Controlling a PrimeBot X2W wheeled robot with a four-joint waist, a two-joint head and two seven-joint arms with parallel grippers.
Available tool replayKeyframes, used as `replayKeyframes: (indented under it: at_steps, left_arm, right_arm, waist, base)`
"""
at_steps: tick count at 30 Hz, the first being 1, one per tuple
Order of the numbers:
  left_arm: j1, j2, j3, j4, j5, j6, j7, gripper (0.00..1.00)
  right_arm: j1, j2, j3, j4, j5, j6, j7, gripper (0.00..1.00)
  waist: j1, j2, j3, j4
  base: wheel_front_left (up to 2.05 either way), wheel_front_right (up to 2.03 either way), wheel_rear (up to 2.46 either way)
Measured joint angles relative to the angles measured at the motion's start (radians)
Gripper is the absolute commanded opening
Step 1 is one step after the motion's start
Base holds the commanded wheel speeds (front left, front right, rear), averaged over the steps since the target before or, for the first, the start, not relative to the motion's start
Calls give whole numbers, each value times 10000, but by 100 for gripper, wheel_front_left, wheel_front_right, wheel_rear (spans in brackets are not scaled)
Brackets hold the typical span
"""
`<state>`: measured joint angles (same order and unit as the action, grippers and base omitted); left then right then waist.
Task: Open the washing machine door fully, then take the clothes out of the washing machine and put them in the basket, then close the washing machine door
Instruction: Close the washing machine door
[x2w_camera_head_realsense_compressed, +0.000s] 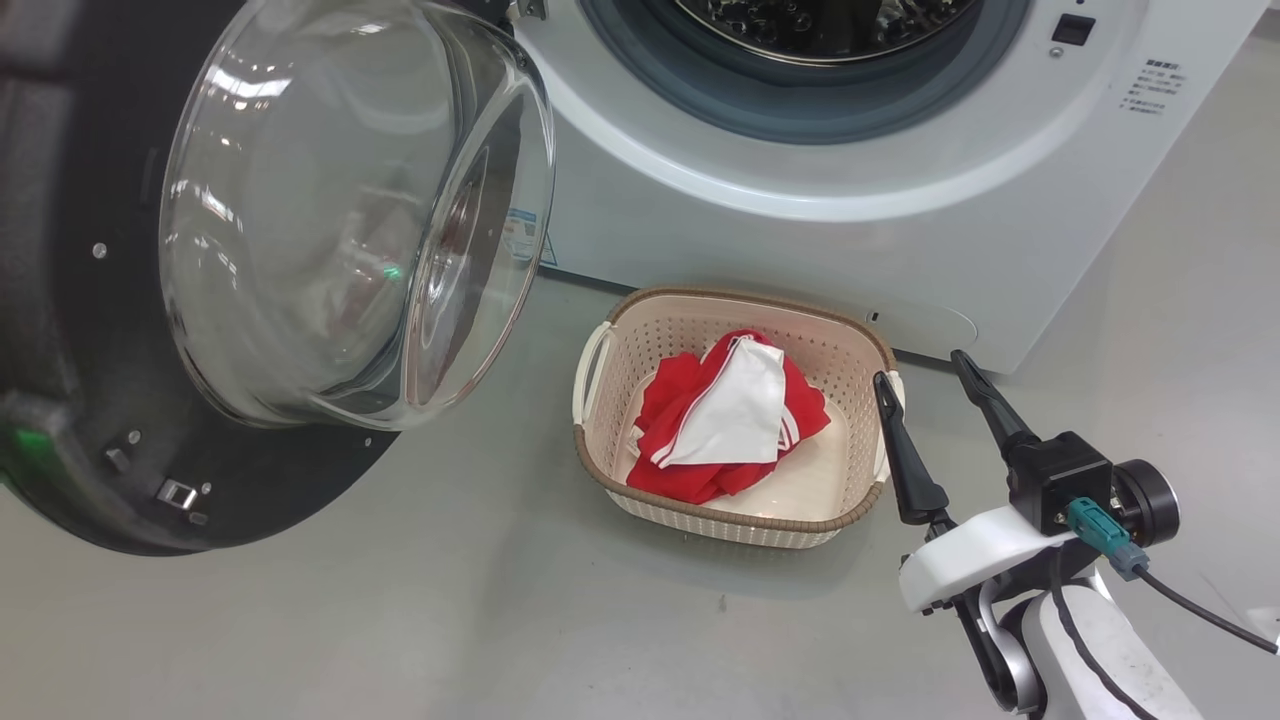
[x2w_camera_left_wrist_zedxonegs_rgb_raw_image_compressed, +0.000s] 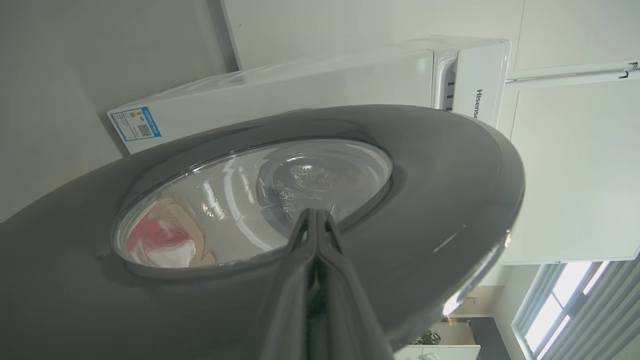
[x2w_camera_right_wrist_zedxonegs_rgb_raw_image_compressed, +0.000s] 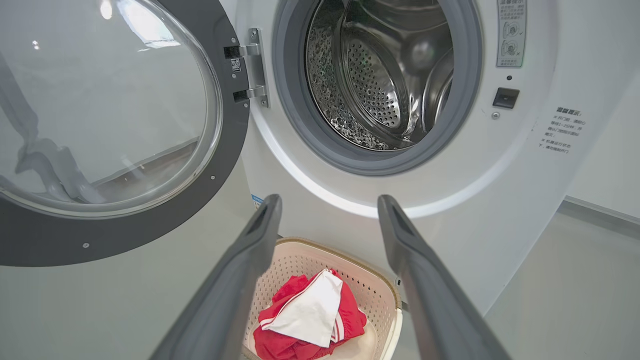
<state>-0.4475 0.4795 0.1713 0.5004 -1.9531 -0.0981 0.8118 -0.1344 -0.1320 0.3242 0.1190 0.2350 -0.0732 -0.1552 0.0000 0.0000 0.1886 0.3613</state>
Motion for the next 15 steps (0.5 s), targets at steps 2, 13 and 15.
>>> replayKeyframes:
  at_steps: [2,13,15]
  left_arm:
    - [164,-25,52,-161,-132,-46,192,0]
    - [998,-23,69,-1365,-265,-142,1110,0]
    - [1120,-25,50,-1626,-282,-144,1260,0]
  right_arm:
    - [-1,17,0,2,0,-2,-6,100]
    - [-7,111,-10,102,17,-10,-188,100]
    - [-7,144,-15,121,21,-12,-196,100]
  waist:
    - [0,0,-13,-60]
    - [0,0,-77,-507]
    - [0,0,-102,-592]
  base:
    - [0,0,0]
    - [0,0,0]
    - [0,0,0]
